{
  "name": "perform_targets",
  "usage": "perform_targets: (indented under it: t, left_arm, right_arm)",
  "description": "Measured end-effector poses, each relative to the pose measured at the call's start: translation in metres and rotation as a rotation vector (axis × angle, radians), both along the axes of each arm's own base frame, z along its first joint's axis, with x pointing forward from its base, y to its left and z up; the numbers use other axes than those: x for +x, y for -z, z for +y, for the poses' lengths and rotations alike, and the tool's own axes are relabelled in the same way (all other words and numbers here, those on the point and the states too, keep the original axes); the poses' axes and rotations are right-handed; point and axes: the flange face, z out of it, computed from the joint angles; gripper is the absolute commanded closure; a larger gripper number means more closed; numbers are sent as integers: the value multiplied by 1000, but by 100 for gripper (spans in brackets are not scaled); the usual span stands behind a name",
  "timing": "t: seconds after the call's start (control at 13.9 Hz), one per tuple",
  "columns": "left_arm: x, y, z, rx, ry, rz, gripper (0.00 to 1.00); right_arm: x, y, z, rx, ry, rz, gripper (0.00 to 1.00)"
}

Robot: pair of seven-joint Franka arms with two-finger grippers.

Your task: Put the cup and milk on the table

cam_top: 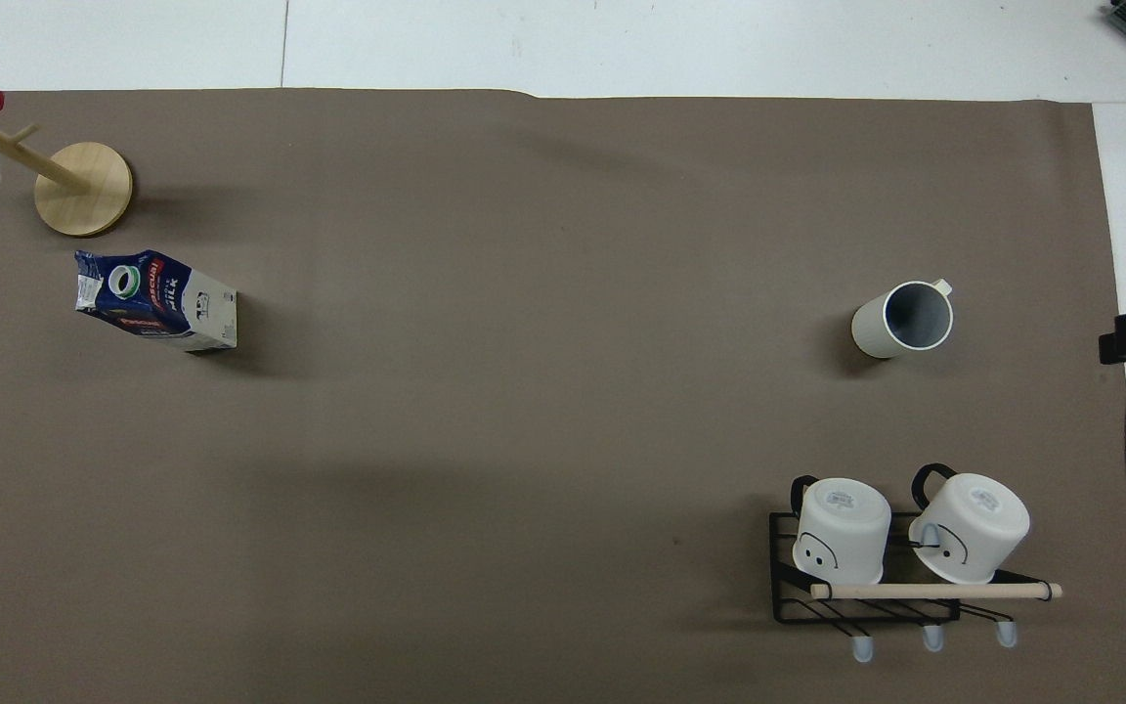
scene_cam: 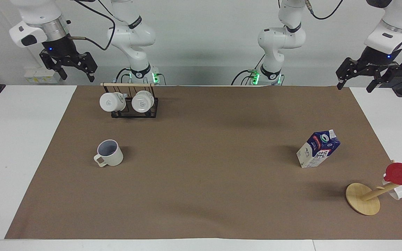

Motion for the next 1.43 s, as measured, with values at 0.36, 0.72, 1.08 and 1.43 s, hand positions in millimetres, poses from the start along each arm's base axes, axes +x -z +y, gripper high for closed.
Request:
perform_targets:
  t: [0.36, 0.72, 1.08, 1.43]
  left_arm:
    - [0, 0, 0, 0, 0, 1, 0]
    - [0, 0, 0, 0, 1, 1, 0]
    - [0, 0, 0, 0, 1, 2, 0]
    - [0, 0, 0, 0, 1, 2, 0]
  right_arm:
    - [2, -2, 0, -2, 0, -22, 0]
    - [2, -2, 0, -2, 0, -22, 0]
    - [2, -2, 0, -2, 0, -22, 0]
    - [2, -2, 0, -2, 0, -22, 0]
